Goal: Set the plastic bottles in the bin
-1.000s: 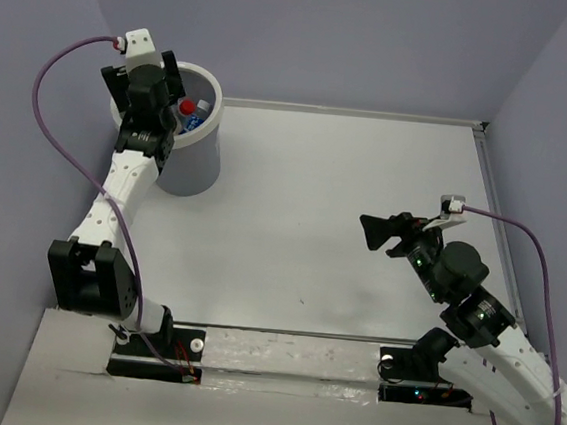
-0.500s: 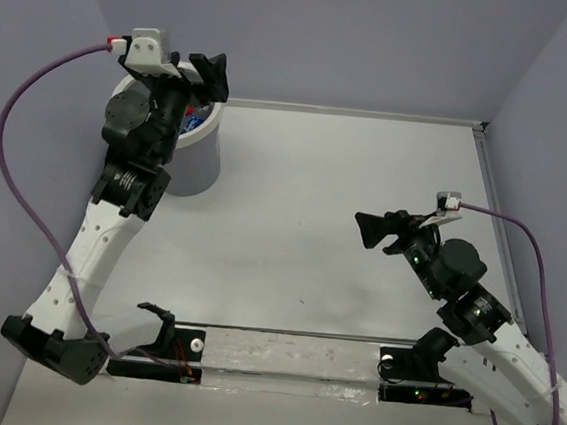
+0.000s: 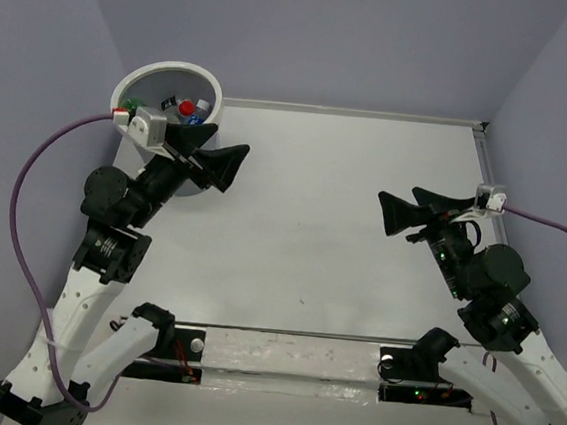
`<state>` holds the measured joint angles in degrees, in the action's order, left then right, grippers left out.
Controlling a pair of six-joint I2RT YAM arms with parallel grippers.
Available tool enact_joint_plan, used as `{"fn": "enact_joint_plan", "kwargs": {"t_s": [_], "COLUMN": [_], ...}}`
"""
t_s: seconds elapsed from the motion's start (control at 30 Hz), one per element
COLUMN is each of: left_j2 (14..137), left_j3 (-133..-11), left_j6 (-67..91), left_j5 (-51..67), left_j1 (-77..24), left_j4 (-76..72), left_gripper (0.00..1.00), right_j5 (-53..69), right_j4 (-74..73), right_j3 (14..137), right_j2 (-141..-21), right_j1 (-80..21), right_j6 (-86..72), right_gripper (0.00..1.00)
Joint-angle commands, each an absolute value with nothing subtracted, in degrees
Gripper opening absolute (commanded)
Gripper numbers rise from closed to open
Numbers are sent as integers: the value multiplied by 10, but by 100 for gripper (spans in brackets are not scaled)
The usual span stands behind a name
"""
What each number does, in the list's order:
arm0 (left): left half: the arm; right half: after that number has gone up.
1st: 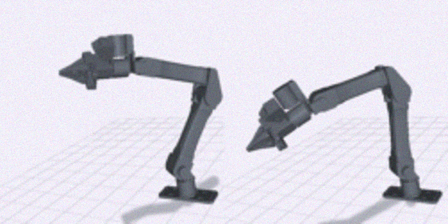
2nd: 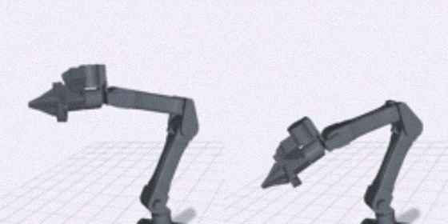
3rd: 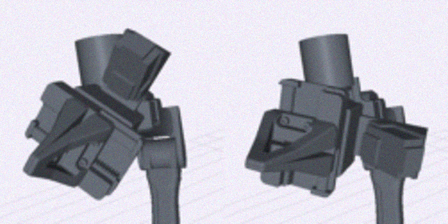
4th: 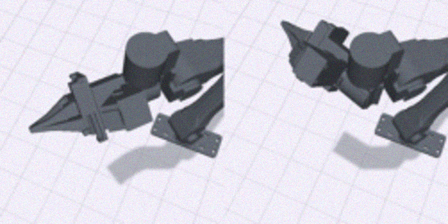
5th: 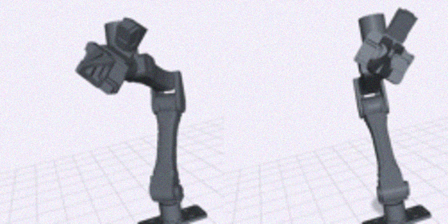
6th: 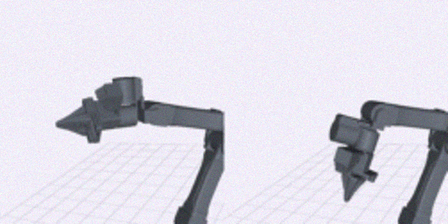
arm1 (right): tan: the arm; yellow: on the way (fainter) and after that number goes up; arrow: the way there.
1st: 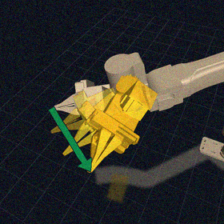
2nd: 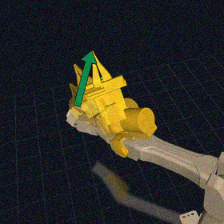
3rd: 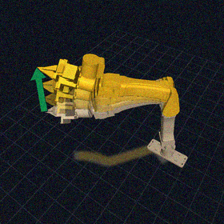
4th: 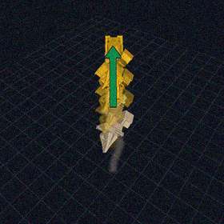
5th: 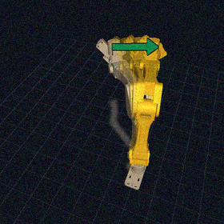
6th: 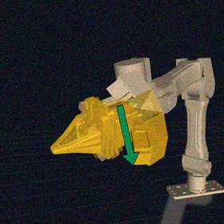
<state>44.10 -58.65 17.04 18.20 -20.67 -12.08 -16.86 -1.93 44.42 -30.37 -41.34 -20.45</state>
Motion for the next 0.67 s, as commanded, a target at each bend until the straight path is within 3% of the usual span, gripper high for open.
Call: {"fn": "enact_joint_plan", "kwargs": {"t_s": [0.0, 0.13, 0.33, 0.63], "left_j2": [364, 291, 178, 162], "left_j3": [-580, -565, -526, -546], "left_j6": [186, 170, 140, 110], "left_j5": [238, 230, 117, 63], "left_j1": [-209, -209, -208, -208], "left_j4": [-154, -134, -58, -67], "left_gripper": [99, 99, 99, 99], "right_j5": [-154, -164, -235, -241], "right_j4": [-34, -30, -28, -11], "right_j3": [493, 514, 543, 565], "right_j2": [-275, -210, -137, -186], "right_j1": [-418, -418, -418, -418], "right_j6": [-153, -116, -82, -66], "right_gripper": [100, 100, 100, 100]}}
